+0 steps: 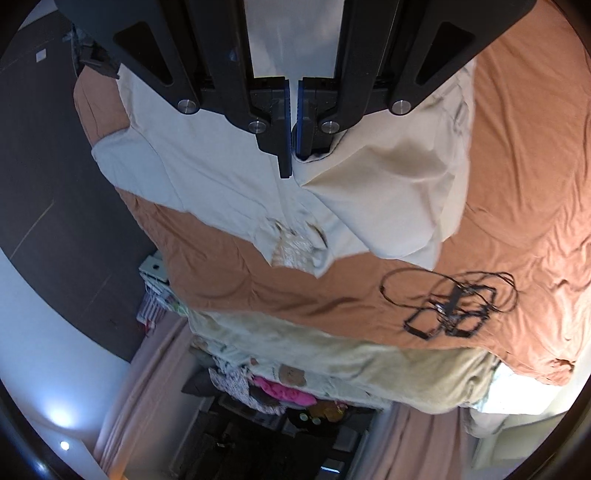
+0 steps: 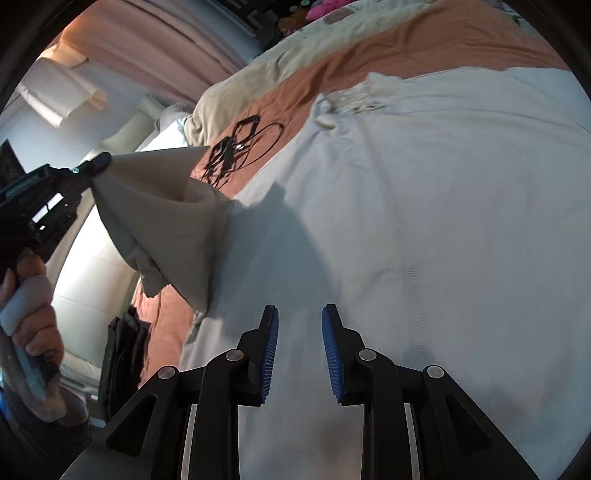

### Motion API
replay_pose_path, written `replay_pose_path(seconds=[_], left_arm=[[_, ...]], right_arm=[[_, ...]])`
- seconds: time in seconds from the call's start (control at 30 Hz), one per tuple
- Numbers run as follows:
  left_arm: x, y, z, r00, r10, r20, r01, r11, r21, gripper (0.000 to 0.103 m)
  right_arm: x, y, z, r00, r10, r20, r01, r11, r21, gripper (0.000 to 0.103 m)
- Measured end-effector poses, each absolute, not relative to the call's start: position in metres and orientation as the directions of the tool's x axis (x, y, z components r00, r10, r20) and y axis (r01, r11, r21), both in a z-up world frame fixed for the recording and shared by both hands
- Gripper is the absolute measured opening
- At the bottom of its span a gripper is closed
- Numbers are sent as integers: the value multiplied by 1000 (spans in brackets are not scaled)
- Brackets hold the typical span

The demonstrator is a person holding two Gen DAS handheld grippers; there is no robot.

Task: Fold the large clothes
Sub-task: 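Grasp the jacket sleeve with the left tool and lift it across the body, then lay the sleeve on the jacket body and open the left tool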

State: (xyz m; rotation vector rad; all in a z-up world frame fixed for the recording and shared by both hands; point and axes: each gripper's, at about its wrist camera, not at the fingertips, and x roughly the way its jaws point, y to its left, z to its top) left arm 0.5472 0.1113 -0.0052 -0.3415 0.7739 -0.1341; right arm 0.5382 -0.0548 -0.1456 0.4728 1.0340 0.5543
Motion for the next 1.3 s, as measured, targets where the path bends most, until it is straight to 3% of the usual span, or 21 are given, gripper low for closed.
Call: replay_pose_path(seconds=[0.23, 0.3, 0.33, 0.37, 0.43, 0.47, 0.73, 1.0, 1.13, 1.2, 1.23, 1.27, 1.3], left_arm=[[561, 58, -67, 491, -302, -817, -27, 932, -361, 4], [559, 47, -79, 452, -308, -837, -17, 935, -353, 15], [557, 42, -81, 445, -311, -840, -9, 936, -351, 32], [553, 38, -83, 440, -315, -841, 0, 936, -351, 59], [547, 36, -82, 449, -319, -835, 6, 935, -354, 89], [542, 38, -80, 464, -316, -828, 9, 936, -352, 91], [514, 89, -67, 522, -220, -824, -59, 955, -292, 91], [466, 175, -65, 555, -84, -828, -172, 962, -212, 91], [448, 212, -71, 561, -48, -826, -210, 957, -198, 73], [441, 230, -78, 560, -51, -827, -223, 952, -210, 58], [440, 237, -82, 556, -54, -829, -228, 949, -215, 52], [438, 245, -89, 551, -53, -833, -238, 946, -218, 50], [437, 250, -93, 547, -50, -836, -246, 945, -217, 49]], right_arm=[[523, -122, -157, 456, 585, -671, -132, 790, 599, 37], [520, -138, -161, 468, 573, -673, -106, 793, 600, 40], [519, -147, -165, 470, 570, -674, -90, 790, 606, 40], [518, -155, -168, 470, 571, -673, -75, 785, 614, 41], [517, -165, -171, 469, 573, -672, -56, 779, 625, 41], [516, -167, -171, 470, 571, -673, -51, 779, 625, 41], [510, -154, -158, 475, 578, -664, -111, 788, 606, 41], [517, -82, -140, 448, 565, -693, -244, 823, 514, 41], [532, -36, -134, 410, 555, -724, -309, 831, 463, 41], [537, -14, -131, 417, 528, -740, -329, 846, 419, 57], [539, -2, -130, 423, 516, -745, -340, 853, 397, 72], [541, 9, -128, 424, 512, -747, -355, 853, 383, 80], [543, 23, -128, 422, 510, -750, -377, 851, 366, 80]])
